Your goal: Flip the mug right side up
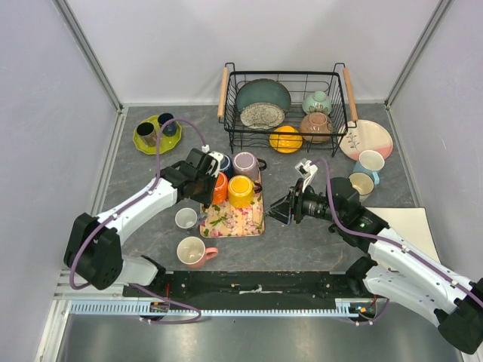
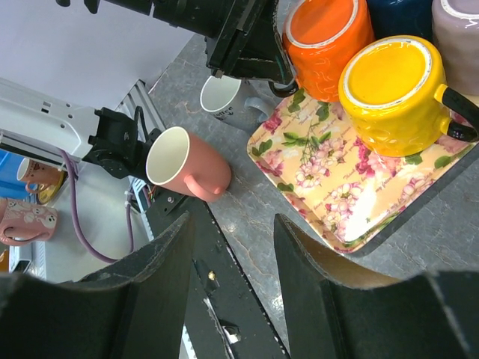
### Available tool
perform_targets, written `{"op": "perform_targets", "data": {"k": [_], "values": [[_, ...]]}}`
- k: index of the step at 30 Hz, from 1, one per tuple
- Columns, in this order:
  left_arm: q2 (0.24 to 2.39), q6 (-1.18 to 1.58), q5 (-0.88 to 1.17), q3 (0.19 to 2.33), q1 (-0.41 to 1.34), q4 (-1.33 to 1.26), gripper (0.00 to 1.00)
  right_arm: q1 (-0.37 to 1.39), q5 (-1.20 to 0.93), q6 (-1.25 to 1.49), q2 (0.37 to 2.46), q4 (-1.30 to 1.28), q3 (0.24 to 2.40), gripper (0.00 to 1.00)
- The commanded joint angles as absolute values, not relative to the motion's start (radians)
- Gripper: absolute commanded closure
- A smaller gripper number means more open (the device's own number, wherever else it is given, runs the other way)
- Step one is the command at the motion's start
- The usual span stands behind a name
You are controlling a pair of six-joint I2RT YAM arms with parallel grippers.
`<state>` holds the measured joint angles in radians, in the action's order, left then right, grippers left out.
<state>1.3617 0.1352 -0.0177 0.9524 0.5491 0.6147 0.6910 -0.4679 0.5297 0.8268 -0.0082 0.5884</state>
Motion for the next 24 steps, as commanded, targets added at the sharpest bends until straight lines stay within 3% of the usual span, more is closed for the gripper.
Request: {"op": "perform_targets", "data": {"k": [1, 12, 24], "values": [[1.381, 0.069, 0.034, 0.963, 0.529, 0.511, 0.98, 0.695, -0.454, 0.514, 0.830, 0.014, 0.607, 0.46], [1.457, 0.035, 0.015, 0.988, 0.500, 0.508, 0.95, 0.695, -0.453, 0.515, 0.838, 0.012, 0.600, 0.46], [1.456, 0.057, -0.072, 1.019, 0.500, 0.568, 0.70, 0.695, -0.457, 0.512, 0.861, 0.014, 0.604, 0.46]]}}
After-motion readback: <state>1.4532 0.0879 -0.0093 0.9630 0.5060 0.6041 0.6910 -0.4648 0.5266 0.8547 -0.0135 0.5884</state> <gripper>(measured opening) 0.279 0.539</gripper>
